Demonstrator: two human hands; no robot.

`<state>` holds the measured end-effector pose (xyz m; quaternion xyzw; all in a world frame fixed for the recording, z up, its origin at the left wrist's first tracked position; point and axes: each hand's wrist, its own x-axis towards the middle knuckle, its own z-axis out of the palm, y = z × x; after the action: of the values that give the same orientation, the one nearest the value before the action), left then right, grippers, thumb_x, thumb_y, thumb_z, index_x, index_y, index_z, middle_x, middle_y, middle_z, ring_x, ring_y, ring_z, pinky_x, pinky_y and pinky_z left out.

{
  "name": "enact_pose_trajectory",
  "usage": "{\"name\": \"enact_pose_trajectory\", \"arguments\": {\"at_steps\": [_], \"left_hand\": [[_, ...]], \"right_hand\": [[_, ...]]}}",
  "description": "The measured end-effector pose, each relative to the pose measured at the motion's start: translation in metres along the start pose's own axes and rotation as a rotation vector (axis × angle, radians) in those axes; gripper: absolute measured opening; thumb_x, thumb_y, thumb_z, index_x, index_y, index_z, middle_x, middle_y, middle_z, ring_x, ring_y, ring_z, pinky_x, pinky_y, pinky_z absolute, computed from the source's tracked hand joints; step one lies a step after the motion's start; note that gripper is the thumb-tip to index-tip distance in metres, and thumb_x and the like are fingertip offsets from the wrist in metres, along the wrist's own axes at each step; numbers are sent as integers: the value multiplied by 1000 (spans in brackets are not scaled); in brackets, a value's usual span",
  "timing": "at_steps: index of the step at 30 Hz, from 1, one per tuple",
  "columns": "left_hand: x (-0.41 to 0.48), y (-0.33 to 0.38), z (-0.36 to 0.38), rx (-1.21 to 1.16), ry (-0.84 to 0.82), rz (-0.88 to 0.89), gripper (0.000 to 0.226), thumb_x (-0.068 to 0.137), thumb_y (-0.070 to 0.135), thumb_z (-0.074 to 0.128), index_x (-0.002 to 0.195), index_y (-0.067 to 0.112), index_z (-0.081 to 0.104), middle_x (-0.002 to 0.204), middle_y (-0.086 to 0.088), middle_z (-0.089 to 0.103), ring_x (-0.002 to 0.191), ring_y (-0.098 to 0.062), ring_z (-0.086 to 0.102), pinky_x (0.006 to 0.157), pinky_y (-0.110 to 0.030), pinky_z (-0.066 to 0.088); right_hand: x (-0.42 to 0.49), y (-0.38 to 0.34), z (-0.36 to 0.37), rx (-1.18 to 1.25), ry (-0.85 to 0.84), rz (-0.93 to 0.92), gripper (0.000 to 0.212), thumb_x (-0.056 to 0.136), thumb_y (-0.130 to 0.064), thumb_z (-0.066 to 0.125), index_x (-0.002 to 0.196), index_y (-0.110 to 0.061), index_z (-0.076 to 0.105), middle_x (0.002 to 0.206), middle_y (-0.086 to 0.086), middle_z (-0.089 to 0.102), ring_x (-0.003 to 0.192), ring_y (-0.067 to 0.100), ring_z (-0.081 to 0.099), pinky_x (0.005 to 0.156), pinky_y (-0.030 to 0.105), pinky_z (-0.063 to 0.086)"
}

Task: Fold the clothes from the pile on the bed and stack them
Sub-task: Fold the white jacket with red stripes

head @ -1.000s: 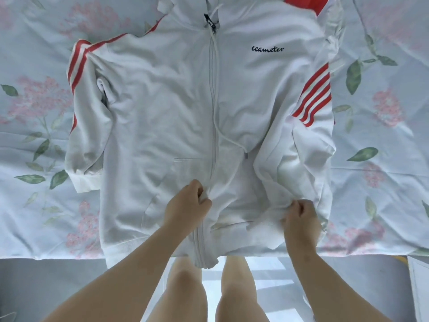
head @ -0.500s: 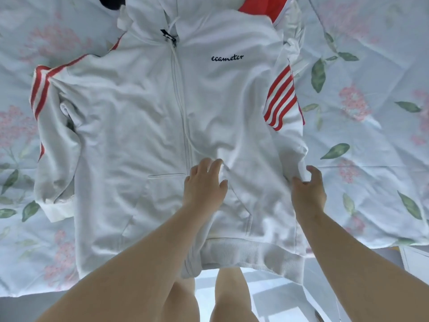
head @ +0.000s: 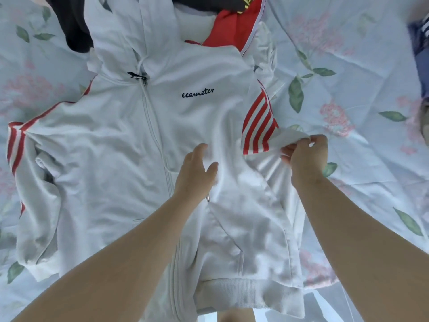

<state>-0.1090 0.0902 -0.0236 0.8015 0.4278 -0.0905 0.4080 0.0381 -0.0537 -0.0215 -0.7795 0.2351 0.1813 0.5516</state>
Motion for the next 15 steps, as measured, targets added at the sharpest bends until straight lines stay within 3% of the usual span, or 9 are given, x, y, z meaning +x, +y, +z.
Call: {"name": "enact_pose_trajectory", "arguments": {"at_steps": [2,5,7,9,10,11,13,15], "left_hand": [[11,11,-4,-27,33,32,53,93,28,52,142,26,32,138,-2,42,117,-20,50,96,-34,41],[31,27,-12,-24,80,83,54,93,28,51,144,27,31,140,-1,41,118,-18,49,96,-34,42],[41,35,-15,-11,78,119,54,94,28,50,144,27,30,142,0,39,122,-17,47,94,-31,40],[49,40,-17,21,45,147,55,95,29,49,145,28,27,146,1,34,127,-15,43,93,-28,38],[53,42,-17,47,16,156,56,95,30,49,146,28,26,149,2,30,130,-14,39,94,-27,36],[56,42,-16,89,-22,163,57,96,30,48,147,28,24,151,3,26,133,-13,36,94,-27,34],[59,39,-12,193,-118,188,57,96,30,48,148,26,23,154,5,20,137,-13,29,98,-27,32],[61,33,-6,250,-177,210,56,96,29,49,147,25,26,156,5,16,140,-14,24,104,-30,31]], "right_hand": [[16,-34,-8,37,172,-158,16,90,-9,29,87,-22,39,77,1,58,63,14,55,63,32,49],[36,-75,-20,36,324,-365,22,84,-11,26,97,-23,39,72,-14,40,58,-5,44,60,12,35],[41,-80,-20,59,355,-424,38,83,-13,31,119,-19,44,83,-18,39,67,-16,42,66,5,33],[40,-67,-13,138,269,-329,55,88,-19,43,142,-18,29,121,-13,43,102,-19,42,92,11,33],[35,-57,-8,158,188,-221,61,92,-23,48,147,-21,21,135,-7,40,118,-6,43,100,21,32],[30,-44,-2,148,100,-101,64,94,-28,52,148,-22,17,136,-2,41,120,6,46,100,27,34],[17,-19,8,89,-95,52,72,89,-33,61,147,-21,19,118,-1,52,98,13,55,84,25,42],[6,11,12,-110,-274,12,65,80,-30,71,135,-16,37,101,-6,59,85,10,57,82,29,46]]}}
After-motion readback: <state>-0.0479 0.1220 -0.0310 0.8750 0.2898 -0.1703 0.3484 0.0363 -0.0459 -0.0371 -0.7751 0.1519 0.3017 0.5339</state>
